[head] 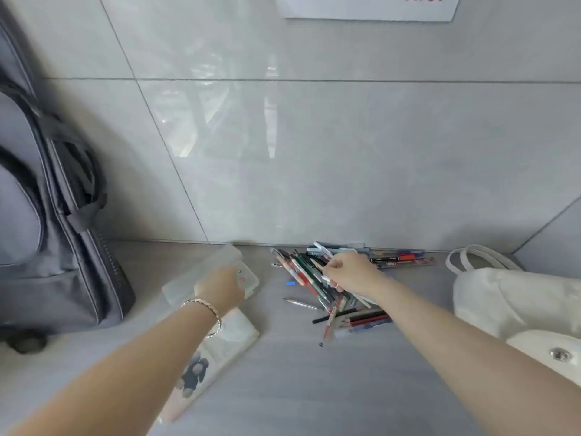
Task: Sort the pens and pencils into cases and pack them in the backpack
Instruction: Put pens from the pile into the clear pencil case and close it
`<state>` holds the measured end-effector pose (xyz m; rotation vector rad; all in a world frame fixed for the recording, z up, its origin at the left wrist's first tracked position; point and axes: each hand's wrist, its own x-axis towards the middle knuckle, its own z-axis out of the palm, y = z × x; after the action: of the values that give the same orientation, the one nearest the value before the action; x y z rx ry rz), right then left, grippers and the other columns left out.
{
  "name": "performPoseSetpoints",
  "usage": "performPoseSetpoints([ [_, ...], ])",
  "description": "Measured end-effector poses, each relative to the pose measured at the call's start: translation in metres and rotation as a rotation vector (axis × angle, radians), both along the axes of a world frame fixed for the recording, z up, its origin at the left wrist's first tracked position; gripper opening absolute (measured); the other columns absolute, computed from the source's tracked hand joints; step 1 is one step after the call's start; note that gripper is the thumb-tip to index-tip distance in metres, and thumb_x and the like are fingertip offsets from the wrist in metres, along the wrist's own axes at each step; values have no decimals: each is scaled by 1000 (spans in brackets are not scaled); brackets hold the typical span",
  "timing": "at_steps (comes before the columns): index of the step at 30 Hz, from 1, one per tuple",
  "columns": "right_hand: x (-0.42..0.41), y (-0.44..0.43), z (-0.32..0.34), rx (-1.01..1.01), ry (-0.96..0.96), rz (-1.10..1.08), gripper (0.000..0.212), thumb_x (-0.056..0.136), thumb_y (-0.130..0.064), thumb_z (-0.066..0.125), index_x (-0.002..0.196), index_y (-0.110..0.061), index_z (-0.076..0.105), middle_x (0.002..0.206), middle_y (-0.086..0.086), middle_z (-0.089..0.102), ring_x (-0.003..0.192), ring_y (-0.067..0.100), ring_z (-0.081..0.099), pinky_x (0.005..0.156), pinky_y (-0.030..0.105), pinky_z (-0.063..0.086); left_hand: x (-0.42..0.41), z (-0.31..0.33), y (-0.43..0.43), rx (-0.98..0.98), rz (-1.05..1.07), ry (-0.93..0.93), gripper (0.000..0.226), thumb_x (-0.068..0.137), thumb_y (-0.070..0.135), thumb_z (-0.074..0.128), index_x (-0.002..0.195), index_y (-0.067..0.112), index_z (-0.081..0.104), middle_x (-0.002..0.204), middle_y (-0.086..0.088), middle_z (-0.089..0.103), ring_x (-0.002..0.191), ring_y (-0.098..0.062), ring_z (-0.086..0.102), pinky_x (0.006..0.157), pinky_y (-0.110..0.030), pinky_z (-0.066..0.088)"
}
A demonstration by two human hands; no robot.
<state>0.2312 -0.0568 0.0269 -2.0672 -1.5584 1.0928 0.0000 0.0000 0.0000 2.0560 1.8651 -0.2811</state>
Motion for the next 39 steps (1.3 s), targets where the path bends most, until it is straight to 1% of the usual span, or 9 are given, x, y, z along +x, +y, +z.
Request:
performPoseSetpoints([
  [7, -33, 13, -42, -115, 11, -14, 28, 89, -15, 43, 67, -6, 59, 65, 5, 61, 59, 19, 53, 59, 28, 43, -24, -52, 23, -47, -89, 179, 68, 83, 60, 48, 134, 18, 34, 136, -8, 38, 125, -28, 40, 96, -35, 39],
  [15, -44, 10, -47, -94, 132, -71, 20, 92, -20, 48, 80, -13, 62, 72, -5, 62, 68, 12, 57, 75, 30, 50, -14, -30, 35, -14, -89, 107, 78, 74, 52, 61, 139, 32, 24, 125, -7, 45, 119, -29, 43, 92, -35, 41],
  [20, -50, 9, -15, 61, 284, -119, 20, 91, -34, 51, 107, -25, 60, 95, -20, 62, 84, -5, 56, 67, 5, 39, 25, 35, 29, 47, 69, -490, 82, 69, 44, 71, 140, 35, 30, 122, -7, 45, 119, -25, 40, 98, -34, 38],
  [24, -59, 2, 9, 161, 511, -104, 31, 90, -42, 50, 120, -33, 51, 108, -23, 61, 103, -8, 56, 77, 6, 43, 51, 60, 8, -215, 369, -1056, 93, 42, 52, 71, 128, 32, 42, 93, -1, 64, 86, -15, 63, 84, -34, 53],
  [26, -52, -7, 16, 230, 438, -98, 24, 91, -44, 46, 111, -35, 56, 95, -26, 64, 91, -12, 58, 72, 6, 42, 62, 62, -5, -284, 507, -1165, 93, 41, 50, 73, 127, 32, 43, 85, -2, 64, 79, -15, 64, 85, -39, 54],
  [28, -43, -17, 19, 276, 321, -78, 13, 94, -40, 44, 87, -38, 54, 63, -28, 59, 60, -8, 53, 56, 10, 36, 71, 60, -17, -277, 526, -1164, 77, 59, 41, 78, 126, 30, 43, 83, 0, 62, 72, -9, 60, 73, -32, 53],
  [30, -36, -27, 20, 297, 217, -53, 12, 95, -38, 40, 87, -37, 48, 53, -18, 54, 48, -1, 46, 49, 15, 31, 80, 55, -25, -228, 531, -1139, 61, 73, 30, 76, 125, 30, 42, 80, 2, 60, 65, -6, 57, 59, -23, 45],
  [34, -26, -40, 20, 366, -107, 42, 49, 98, -33, 32, 143, -16, 21, 78, 1, 63, 65, 11, 54, 55, 24, 29, 97, 43, -40, -175, 516, -1155, 60, 76, 24, 73, 128, 27, 44, 88, 0, 62, 71, -7, 60, 57, -20, 44],
  [39, -20, -46, 4, 310, -314, 79, 62, 95, -40, 16, 148, -11, 1, 94, 11, 67, 85, 29, 63, 63, 29, 32, 107, 33, -52, -169, 531, -1155, 69, 68, 32, 77, 130, 30, 47, 91, 1, 63, 85, -10, 61, 73, -25, 51],
])
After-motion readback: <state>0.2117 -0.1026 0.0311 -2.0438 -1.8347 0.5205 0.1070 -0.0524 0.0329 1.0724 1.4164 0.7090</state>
